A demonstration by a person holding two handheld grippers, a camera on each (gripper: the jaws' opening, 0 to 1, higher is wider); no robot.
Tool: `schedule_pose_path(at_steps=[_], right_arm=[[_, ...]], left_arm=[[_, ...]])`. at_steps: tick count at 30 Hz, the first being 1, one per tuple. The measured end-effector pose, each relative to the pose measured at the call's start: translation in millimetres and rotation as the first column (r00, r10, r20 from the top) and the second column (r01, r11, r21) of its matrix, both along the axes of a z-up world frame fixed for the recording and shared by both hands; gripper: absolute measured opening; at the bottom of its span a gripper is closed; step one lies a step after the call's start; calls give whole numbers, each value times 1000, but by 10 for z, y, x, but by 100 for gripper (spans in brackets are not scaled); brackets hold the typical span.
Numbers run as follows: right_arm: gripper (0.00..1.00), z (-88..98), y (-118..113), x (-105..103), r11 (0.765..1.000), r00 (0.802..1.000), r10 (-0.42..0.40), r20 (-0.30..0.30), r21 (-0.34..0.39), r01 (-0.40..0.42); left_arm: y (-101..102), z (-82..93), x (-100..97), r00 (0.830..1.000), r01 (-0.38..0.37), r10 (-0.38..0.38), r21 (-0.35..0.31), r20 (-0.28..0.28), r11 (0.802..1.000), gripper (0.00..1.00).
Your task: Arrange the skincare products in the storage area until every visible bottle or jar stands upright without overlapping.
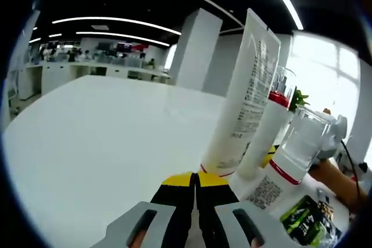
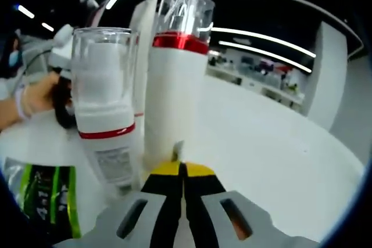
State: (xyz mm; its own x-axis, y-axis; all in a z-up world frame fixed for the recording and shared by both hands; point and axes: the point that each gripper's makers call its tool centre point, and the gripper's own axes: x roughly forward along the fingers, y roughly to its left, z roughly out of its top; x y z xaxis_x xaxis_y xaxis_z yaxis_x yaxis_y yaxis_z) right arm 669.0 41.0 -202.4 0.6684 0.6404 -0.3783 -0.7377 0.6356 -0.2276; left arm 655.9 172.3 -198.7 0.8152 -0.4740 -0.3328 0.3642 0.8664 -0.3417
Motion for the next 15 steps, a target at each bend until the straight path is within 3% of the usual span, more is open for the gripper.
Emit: schedule_pose_path(at_steps=[15], right_arm=[[0,27,61,19,1000,999,20,28,-1,-20]], left_arm=[[-16,-8,-8,1000,11,-11,8,5,1000,1]])
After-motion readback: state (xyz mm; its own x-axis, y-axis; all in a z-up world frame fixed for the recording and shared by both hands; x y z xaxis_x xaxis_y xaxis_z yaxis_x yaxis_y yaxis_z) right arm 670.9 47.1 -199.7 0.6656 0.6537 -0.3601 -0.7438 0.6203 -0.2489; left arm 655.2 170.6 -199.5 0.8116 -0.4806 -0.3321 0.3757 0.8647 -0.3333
